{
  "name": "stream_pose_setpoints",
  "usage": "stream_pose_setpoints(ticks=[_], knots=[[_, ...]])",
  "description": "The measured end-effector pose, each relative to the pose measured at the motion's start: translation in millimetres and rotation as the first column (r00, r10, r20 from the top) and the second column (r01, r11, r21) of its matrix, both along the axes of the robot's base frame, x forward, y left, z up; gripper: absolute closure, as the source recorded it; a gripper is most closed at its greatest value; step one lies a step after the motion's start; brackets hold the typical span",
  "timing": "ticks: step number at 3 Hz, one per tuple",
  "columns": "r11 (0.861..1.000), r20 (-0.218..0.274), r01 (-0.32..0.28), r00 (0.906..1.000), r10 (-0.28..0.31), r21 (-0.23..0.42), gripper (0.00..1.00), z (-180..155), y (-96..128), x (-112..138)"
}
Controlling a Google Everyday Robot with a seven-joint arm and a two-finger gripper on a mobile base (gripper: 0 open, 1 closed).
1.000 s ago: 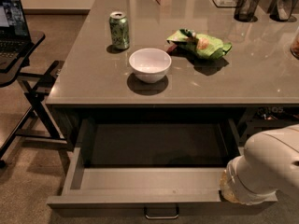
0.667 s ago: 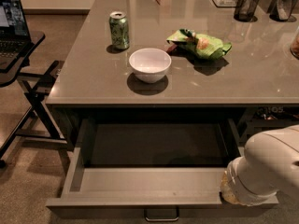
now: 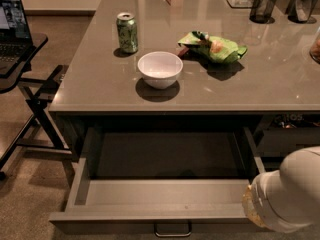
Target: Close top drawer
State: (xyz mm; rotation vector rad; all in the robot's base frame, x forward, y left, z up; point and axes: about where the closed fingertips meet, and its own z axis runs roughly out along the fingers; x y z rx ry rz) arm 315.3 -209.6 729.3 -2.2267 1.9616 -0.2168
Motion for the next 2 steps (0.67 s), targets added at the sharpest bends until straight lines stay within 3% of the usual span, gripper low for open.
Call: stream_pose_setpoints(ticks=[1, 2], knots=[[1.000, 0.075, -0.029, 0.9968, 0.029, 0.003, 1.00, 24.5, 4.0, -26.3], [0.995, 0.054, -0.103, 0.9932, 0.103, -0.006, 1.00, -15.3, 15.7, -41.5]])
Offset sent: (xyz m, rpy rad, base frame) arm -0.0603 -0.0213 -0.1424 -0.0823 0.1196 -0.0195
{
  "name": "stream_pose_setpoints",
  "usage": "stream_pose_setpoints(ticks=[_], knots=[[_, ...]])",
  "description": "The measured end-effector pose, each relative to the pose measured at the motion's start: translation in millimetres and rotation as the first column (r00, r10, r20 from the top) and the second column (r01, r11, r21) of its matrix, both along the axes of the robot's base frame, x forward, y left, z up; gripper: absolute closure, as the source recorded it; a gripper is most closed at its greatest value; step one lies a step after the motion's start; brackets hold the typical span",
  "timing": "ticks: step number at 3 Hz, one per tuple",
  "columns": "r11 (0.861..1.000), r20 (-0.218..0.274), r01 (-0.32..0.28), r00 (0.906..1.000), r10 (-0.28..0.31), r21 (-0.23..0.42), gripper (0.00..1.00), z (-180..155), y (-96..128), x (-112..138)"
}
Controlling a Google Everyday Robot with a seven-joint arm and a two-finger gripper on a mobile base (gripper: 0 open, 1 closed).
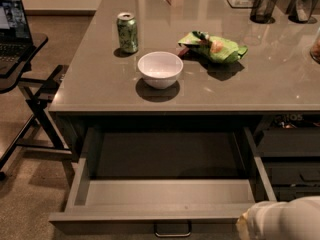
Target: Close top drawer
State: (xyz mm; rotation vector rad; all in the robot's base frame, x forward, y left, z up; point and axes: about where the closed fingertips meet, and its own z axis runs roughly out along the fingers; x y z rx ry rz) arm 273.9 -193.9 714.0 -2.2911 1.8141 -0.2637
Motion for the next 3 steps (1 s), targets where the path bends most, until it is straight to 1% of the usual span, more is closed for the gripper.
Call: stream_pose_setpoints(ticks=[1, 2, 3], knots=[[0.999, -0.083, -0.047, 0.9955, 0.046, -0.013, 1.00, -71.5, -0.3, 6.4], [0.999, -0.096, -0.026, 0.9952, 0.022, -0.047, 1.00, -85.8, -10.0, 11.4], [0.999, -0.095, -0.025, 0.9953, 0.021, -0.047, 1.00, -85.3, -10.3, 11.3]])
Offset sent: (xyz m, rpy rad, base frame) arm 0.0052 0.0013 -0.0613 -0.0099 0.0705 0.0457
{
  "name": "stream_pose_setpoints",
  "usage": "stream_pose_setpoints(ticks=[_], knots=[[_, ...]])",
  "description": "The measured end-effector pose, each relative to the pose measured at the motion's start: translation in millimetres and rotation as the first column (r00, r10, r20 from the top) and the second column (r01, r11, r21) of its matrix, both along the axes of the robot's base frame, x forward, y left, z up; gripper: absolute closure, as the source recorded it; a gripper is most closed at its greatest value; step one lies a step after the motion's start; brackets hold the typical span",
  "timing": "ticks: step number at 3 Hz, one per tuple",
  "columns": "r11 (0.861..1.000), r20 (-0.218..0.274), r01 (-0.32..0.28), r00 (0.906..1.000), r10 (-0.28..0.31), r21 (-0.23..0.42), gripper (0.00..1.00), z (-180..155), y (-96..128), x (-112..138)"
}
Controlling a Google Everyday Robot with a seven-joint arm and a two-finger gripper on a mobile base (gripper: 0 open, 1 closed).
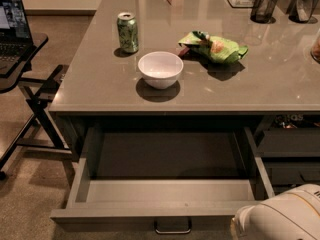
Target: Close top drawer
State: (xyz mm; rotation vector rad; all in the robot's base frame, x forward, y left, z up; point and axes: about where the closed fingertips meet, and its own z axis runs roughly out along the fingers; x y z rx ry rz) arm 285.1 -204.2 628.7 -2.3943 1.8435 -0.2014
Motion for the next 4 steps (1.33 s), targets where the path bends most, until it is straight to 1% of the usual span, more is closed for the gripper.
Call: stream_pose_setpoints(ticks=[1, 2, 3, 4], knots=[[1.000, 0.000, 0.000, 1.0000, 0.000, 0.000, 0.81, 0.0, 0.0, 0.0], [1.000, 0.000, 0.000, 1.0000, 0.000, 0.000, 0.58, 0.1, 0.0, 0.0], [1.000, 0.035, 0.027, 0.9990, -0.028, 0.015, 0.27, 7.4, 2.3, 6.5], [0.996, 0.103, 0.043, 0.9934, -0.050, 0.075, 0.34, 34.7, 10.7, 29.7]])
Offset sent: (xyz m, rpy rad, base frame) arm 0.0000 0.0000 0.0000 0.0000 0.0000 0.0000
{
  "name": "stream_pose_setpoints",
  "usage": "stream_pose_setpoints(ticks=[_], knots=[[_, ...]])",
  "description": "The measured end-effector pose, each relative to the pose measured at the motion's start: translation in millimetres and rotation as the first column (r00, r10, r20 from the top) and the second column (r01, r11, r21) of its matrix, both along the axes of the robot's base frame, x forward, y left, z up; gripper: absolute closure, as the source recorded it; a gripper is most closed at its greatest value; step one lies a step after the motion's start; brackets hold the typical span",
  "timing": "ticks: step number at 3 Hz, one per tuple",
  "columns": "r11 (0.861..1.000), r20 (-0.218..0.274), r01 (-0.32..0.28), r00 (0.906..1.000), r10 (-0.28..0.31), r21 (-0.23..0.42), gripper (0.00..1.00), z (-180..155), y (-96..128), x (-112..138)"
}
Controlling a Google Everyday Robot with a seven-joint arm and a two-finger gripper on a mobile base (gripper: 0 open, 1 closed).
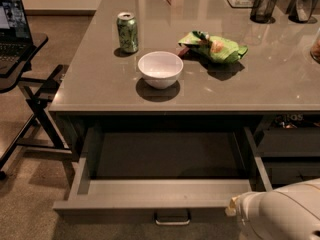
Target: Close top drawer
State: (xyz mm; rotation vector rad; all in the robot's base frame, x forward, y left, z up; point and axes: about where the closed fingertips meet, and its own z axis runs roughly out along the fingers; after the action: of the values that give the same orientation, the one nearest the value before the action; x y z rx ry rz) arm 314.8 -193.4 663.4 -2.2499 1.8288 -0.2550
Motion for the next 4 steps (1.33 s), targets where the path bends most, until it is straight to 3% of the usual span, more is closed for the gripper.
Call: stream_pose_setpoints(ticks=[2, 3, 4], knots=[[1.000, 0.000, 0.000, 1.0000, 0.000, 0.000, 0.81, 0.0, -0.2, -1.7], [1.000, 0.000, -0.001, 1.0000, 0.001, 0.000, 0.74, 0.0, -0.1, -1.8], [0.990, -0.020, -0.125, 0.9921, 0.124, -0.070, 0.50, -1.7, 10.3, -13.4]])
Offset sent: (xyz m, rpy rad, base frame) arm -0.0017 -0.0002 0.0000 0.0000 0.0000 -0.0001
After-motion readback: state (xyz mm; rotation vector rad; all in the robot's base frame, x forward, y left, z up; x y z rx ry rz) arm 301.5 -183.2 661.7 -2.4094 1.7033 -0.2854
